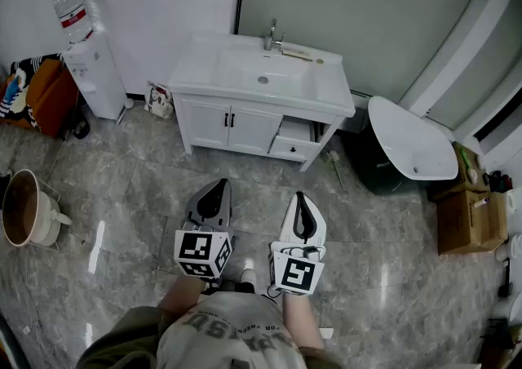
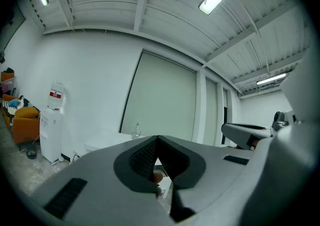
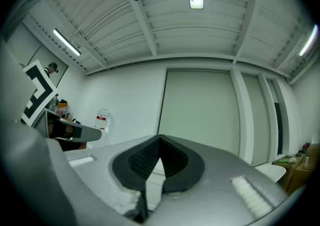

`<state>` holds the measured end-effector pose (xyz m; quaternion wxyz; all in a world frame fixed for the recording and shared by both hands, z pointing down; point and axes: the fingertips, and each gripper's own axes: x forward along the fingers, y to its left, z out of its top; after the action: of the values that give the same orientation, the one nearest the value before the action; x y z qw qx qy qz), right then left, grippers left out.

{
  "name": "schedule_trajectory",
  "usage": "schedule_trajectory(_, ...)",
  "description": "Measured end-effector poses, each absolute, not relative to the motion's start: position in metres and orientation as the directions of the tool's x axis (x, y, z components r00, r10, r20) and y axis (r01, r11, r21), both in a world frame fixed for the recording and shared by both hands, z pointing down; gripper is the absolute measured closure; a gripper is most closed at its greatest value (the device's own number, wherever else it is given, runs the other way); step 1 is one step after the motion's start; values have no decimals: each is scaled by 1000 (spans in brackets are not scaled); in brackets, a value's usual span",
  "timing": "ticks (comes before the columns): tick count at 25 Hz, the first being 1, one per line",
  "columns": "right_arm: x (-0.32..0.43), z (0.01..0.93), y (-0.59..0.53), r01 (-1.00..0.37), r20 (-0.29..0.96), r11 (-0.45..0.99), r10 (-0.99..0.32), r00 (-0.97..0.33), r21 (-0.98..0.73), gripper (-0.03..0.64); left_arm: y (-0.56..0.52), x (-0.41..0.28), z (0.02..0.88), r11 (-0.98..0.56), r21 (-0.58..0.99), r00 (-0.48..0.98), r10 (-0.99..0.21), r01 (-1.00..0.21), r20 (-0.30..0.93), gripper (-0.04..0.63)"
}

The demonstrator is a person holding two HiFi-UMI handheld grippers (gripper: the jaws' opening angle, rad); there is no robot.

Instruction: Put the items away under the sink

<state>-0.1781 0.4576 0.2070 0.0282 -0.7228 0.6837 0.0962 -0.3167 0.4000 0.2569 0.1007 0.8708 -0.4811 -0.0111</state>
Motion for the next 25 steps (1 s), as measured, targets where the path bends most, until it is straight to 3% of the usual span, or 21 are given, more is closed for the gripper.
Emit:
schedule_trajectory(18,-130,217,434,-998,-167,-40,-985,30,54,618,380,-267,262,-507,154,523,-846,-848,100,586)
schedule_trajectory(25,-96,226,420,-999,-138,51,-989,-51,1,615,366,-233,265,-543,145,560,-818,-827,129,566)
